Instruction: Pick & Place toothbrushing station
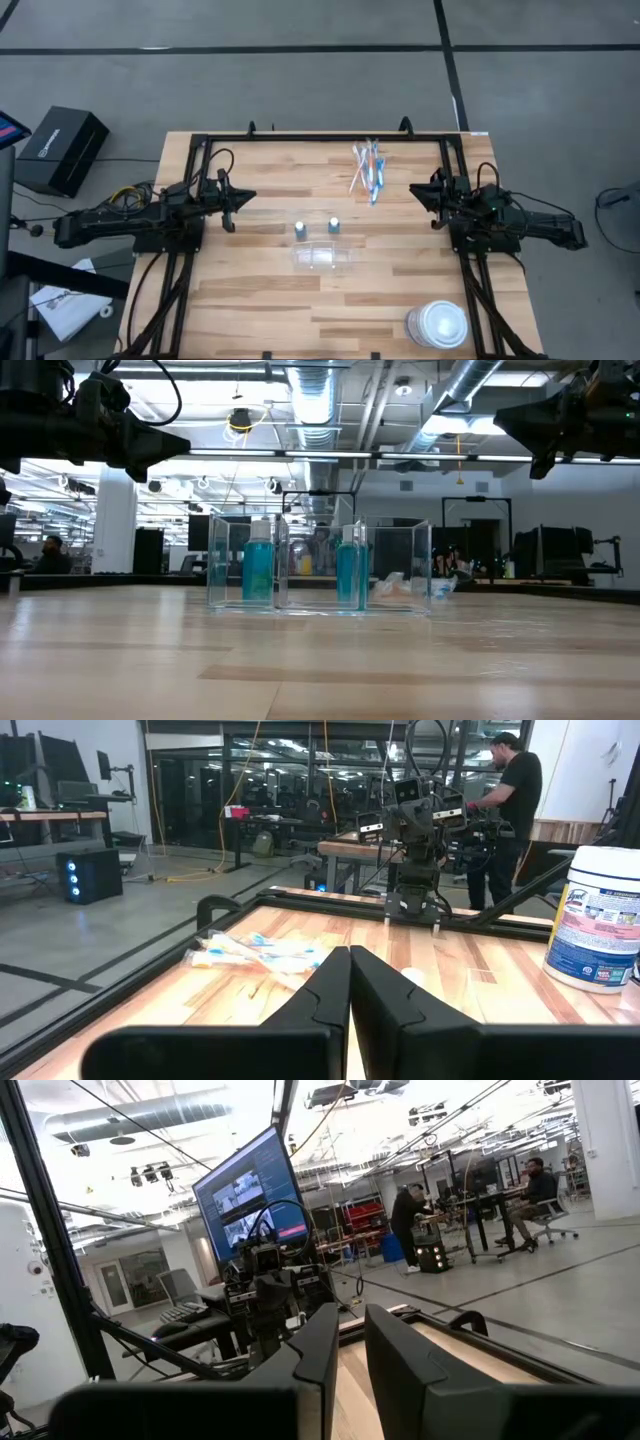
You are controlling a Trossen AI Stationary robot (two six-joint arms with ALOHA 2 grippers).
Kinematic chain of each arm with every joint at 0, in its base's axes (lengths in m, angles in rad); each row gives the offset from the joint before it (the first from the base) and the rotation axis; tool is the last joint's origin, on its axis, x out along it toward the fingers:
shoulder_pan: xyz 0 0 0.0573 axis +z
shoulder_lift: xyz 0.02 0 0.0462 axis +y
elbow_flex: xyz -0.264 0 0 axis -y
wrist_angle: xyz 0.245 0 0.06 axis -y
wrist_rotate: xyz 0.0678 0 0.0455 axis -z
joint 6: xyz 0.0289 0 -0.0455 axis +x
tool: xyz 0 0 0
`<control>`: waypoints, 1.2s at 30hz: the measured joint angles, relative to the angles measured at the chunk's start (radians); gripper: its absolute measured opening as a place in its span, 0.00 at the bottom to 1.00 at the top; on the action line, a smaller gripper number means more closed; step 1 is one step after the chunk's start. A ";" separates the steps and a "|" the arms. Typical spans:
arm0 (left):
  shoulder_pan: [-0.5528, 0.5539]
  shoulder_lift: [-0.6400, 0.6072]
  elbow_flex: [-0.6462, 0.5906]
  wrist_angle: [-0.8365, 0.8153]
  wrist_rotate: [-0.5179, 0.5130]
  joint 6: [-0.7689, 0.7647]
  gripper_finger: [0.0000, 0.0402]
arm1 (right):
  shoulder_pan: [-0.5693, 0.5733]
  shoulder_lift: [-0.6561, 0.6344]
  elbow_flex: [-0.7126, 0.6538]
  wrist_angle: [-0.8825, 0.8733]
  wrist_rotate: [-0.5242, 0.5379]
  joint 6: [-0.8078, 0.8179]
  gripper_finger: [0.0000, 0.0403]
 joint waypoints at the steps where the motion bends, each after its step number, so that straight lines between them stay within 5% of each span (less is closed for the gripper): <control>1: 0.000 0.000 0.000 0.000 0.000 0.000 0.01 | 0.000 0.000 0.000 0.000 0.000 0.000 0.12; 36: 0.000 0.010 0.000 0.034 -0.058 0.000 0.01 | 0.000 0.000 0.000 0.000 0.000 0.000 0.12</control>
